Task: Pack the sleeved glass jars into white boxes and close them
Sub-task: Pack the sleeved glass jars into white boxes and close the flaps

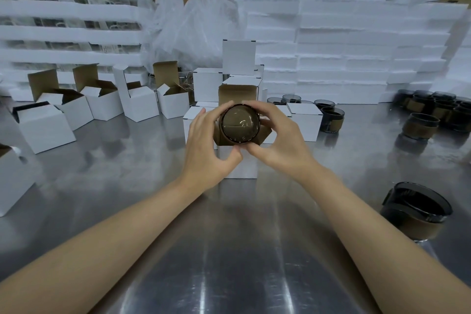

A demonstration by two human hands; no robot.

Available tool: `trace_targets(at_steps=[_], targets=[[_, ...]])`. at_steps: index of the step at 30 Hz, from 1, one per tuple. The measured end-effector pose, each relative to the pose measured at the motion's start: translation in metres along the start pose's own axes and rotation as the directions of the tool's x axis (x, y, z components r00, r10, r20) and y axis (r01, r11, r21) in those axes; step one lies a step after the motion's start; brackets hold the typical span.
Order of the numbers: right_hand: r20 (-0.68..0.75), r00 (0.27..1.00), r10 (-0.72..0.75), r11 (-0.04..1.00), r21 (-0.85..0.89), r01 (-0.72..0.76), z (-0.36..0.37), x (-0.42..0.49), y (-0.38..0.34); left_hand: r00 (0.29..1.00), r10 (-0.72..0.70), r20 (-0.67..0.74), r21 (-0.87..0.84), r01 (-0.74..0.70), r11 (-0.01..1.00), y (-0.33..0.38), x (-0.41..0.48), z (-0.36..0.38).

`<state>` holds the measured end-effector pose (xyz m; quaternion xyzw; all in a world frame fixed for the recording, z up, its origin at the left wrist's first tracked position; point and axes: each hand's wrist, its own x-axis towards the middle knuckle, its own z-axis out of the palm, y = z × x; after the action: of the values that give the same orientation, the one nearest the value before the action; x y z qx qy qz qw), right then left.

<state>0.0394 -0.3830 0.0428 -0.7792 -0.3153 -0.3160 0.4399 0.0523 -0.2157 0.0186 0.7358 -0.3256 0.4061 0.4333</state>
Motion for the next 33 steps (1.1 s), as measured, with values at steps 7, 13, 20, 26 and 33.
trace_targets(at_steps=[7,13,20,26,33], targets=[[-0.031,0.999,0.020,0.998,0.066,-0.018,-0.002,0.002,0.000,1.000,-0.022,0.017,-0.024,0.023,0.999,0.002,0.000,0.002],[-0.009,0.990,0.144,0.969,0.205,-0.139,-0.004,0.004,-0.002,0.999,-0.052,0.009,-0.011,0.052,0.999,-0.001,0.001,0.004],[-0.005,0.968,0.250,0.939,0.246,-0.241,-0.002,0.002,-0.006,0.994,-0.112,0.017,0.027,0.112,0.993,-0.005,-0.001,0.003],[0.008,0.930,0.369,0.899,0.250,-0.359,0.000,0.005,-0.009,0.982,-0.188,0.006,-0.016,0.188,0.982,-0.002,0.004,0.000],[0.149,0.911,0.386,0.881,0.233,-0.411,-0.002,0.007,-0.013,0.930,-0.368,-0.023,-0.159,0.360,0.919,0.005,0.003,-0.002]])
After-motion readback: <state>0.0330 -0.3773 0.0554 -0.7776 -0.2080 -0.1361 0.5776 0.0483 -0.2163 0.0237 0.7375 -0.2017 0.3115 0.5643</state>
